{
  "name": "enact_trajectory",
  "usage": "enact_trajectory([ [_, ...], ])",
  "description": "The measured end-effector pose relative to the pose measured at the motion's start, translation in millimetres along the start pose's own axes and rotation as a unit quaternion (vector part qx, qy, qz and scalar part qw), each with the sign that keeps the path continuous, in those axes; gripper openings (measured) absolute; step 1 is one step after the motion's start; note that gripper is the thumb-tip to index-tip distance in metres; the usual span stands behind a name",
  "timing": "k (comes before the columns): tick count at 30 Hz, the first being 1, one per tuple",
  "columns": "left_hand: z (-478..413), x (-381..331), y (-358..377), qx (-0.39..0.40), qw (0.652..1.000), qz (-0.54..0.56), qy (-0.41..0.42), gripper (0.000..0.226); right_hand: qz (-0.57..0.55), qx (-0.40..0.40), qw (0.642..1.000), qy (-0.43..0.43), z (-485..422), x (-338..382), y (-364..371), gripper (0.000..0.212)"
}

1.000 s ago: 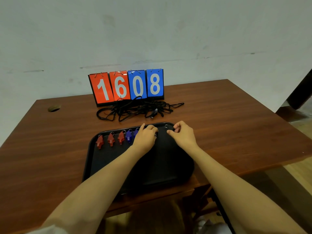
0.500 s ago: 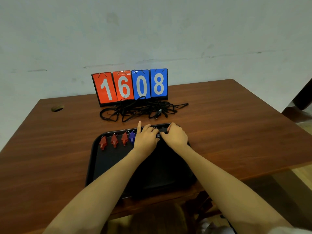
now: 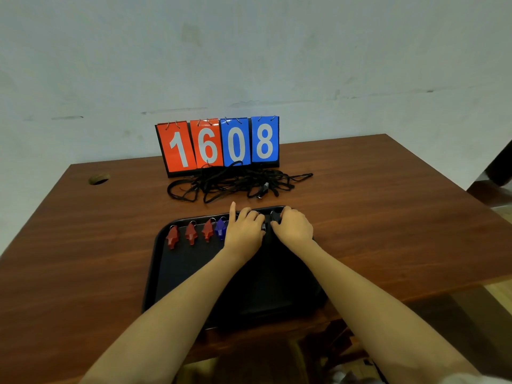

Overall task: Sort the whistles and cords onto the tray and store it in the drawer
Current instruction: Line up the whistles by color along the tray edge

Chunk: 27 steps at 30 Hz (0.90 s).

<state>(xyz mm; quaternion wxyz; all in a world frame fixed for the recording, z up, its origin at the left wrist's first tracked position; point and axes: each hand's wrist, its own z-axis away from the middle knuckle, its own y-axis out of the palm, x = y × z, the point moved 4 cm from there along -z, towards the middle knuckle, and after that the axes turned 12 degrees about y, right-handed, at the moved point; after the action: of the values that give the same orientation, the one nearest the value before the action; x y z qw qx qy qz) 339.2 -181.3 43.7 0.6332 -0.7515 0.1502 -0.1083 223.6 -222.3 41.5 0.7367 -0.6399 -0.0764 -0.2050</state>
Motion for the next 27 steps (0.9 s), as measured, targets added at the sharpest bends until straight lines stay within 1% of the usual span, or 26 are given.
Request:
enact_trajectory([
  [9,-2.3,-2.4,-1.0,0.034,0.999,-0.003,-0.008,0.039,0.005,0.024,1.000,-0.008,2.9,-2.2,-3.3,0.044],
  [11,-3.1,-1.8,-1.2,0.043,0.999,0.001,-0.005,0.043,-0.004,0.034,0.999,-0.006,1.8,-3.3,-4.9,0.042],
  [13,-1.8,-1.1,-1.9,0.042,0.999,0.014,0.003,0.049,-0.016,0.027,0.999,-0.009,1.1,-4.8,-9.9,0.037],
  [16,-3.0,0.5,-10.4,-0.011,0.999,0.041,0.027,0.051,-0.035,-0.022,0.999,-0.030,-2.3,-6.4,-25.1,0.030],
  [17,-6.4,3.0,-15.2,-0.032,0.998,0.055,0.022,0.050,-0.044,-0.039,0.997,-0.042,-5.6,-5.6,-30.6,0.028],
  [18,-11.8,7.6,-20.0,-0.051,0.996,0.069,0.005,0.048,-0.054,-0.048,0.996,-0.056,-9.8,-3.6,-35.9,0.027],
  [20,-25.6,20.2,-28.3,-0.069,0.993,0.084,-0.042,0.040,-0.061,-0.042,0.993,-0.087,-23.0,4.2,-41.6,0.028],
  [22,-41.6,30.3,-30.3,-0.039,0.994,0.080,-0.059,0.037,-0.038,-0.016,0.993,-0.109,-41.3,14.1,-40.1,0.032],
  [25,-64.7,37.9,-20.9,0.050,0.994,0.089,-0.042,0.041,0.023,0.035,0.990,-0.133,-66.5,28.9,-29.8,0.038],
  [27,-76.2,41.9,-12.7,0.091,0.990,0.096,-0.043,0.041,0.057,0.065,0.985,-0.148,-78.2,38.0,-21.6,0.043],
])
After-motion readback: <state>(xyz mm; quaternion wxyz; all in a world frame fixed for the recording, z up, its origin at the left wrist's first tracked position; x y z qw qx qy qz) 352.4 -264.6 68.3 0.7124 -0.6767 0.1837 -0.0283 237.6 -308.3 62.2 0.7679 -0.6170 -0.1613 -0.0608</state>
